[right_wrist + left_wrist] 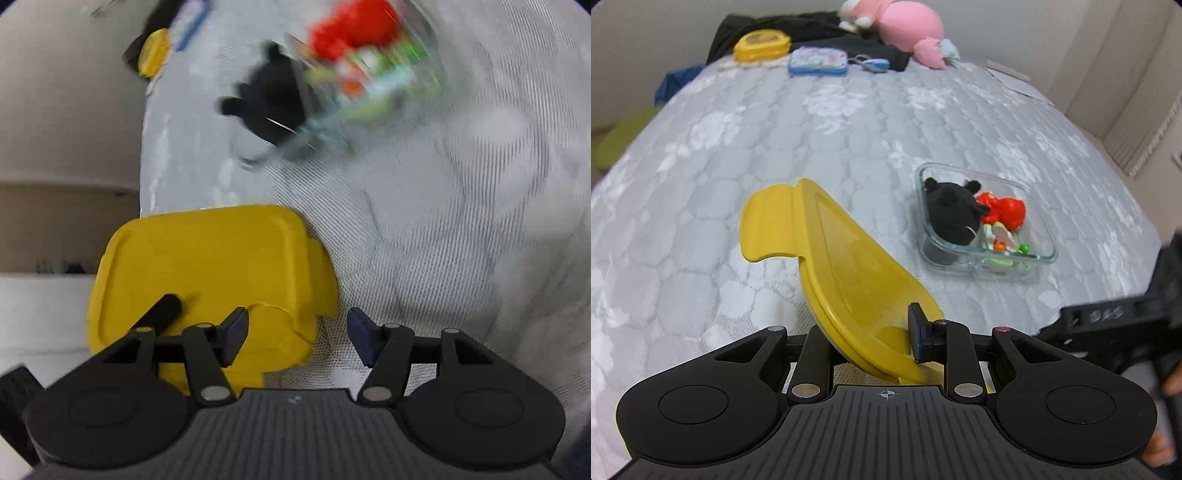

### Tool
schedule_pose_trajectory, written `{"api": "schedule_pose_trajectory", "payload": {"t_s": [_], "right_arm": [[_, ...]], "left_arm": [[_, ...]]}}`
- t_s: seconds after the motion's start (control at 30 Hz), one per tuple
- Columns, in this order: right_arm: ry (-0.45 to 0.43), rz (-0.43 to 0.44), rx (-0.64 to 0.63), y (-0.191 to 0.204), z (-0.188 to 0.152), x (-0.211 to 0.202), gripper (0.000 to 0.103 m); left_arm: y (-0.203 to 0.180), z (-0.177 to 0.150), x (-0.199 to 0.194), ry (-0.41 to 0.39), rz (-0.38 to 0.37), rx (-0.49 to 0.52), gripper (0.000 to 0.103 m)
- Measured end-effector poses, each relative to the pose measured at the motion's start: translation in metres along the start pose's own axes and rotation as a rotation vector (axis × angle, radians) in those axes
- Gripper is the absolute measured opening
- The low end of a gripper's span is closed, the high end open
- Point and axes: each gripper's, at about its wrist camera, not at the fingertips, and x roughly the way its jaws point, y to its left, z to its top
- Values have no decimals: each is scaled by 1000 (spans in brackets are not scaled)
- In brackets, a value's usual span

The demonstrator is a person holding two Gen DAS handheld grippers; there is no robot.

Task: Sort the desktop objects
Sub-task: 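Swing the yellow lid over the glass container with the left gripper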

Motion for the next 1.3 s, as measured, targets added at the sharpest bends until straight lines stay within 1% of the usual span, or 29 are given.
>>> {"api": "schedule_pose_trajectory", "payload": {"t_s": [0.07,0.13,0.17,0.4,0.47,0.53,0.57,0.6,0.63,0.7,0.77,0.83,0.9,0.97,1.03,1.07,1.2,1.3], "right_arm": [[16,35,58,-9,-2,14,62],[30,48,83,-11,-2,28,63],[26,51,83,-11,-2,33,64],[-9,55,82,-1,2,54,68],[-15,66,96,0,5,60,68],[-24,75,92,1,6,64,68],[-28,73,78,3,6,65,67],[-32,66,55,6,6,66,65],[-41,52,22,11,6,66,58],[-73,39,-57,21,4,65,55],[-114,41,-106,32,3,62,48],[-141,22,-180,47,3,61,48],[-150,-4,-241,59,3,63,48],[-154,-7,-263,67,5,65,46],[-165,-2,-277,75,5,64,46],[-176,-1,-292,79,5,61,46],[-225,35,-333,90,8,41,47],[-275,74,-361,96,19,17,47]], "left_arm": [[12,2,3,14,-17,-46,25],[24,3,6,26,-28,-88,27],[30,2,7,32,-31,-104,27],[82,5,27,134,-145,-307,27],[97,5,33,164,-179,-365,30],[108,6,37,186,-177,-378,34],[109,6,38,191,-167,-373,35],[111,7,39,195,-157,-367,41],[112,8,39,199,-147,-361,46],[115,10,41,205,-128,-352,52],[121,11,42,207,-124,-360,56],[129,12,43,210,-127,-376,57],[142,15,47,213,-144,-402,58],[155,15,50,218,-166,-450,57],[164,16,46,195,-190,-494,52],[164,17,43,177,-196,-494,52],[149,32,16,67,-201,-438,44],[125,47,0,-13,-221,-371,44]]}}
